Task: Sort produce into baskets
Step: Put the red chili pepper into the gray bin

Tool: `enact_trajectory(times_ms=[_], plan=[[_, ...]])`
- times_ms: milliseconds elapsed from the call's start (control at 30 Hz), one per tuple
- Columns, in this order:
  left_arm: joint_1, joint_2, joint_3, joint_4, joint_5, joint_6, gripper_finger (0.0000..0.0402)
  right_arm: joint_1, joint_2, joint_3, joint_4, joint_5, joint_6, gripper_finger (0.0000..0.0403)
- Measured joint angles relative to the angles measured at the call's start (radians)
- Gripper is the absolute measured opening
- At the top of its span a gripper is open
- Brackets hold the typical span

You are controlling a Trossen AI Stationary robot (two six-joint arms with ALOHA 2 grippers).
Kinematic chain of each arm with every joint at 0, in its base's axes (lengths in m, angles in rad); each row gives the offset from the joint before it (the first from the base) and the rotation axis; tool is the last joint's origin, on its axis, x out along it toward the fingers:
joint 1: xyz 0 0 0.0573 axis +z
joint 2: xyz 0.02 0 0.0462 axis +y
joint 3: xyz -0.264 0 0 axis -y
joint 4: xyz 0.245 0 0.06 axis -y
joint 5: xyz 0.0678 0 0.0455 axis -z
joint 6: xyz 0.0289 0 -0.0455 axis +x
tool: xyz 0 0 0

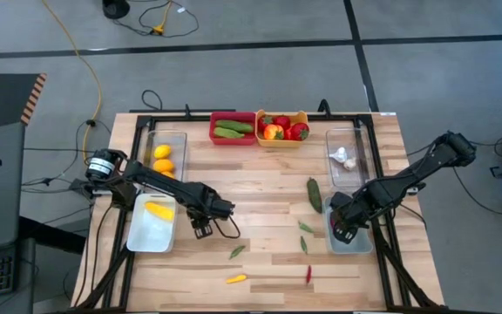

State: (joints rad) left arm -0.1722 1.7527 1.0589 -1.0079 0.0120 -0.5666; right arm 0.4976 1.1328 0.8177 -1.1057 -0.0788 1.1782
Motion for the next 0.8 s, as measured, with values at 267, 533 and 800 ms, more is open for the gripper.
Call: enact_trajectory(times_ms=[267, 533, 800], plan=[[-0.001, 0.000, 0.028, 0.007, -0.044, 0.169, 0.0133, 0.000, 0.000, 0.000, 0.000, 0.000, 0.000, 0.0134], [0.003, 0.000, -0.021, 0.006, -0.112, 0.307, 0.0132, 0.000, 0.000, 0.000, 0.003, 0.001, 0.000, 0.0134], [0.004, 0.000, -0.023, 0.016, -0.203, 0.338, 0.0132, 0.000, 0.000, 0.000, 0.025, 0.001, 0.000, 0.0134]])
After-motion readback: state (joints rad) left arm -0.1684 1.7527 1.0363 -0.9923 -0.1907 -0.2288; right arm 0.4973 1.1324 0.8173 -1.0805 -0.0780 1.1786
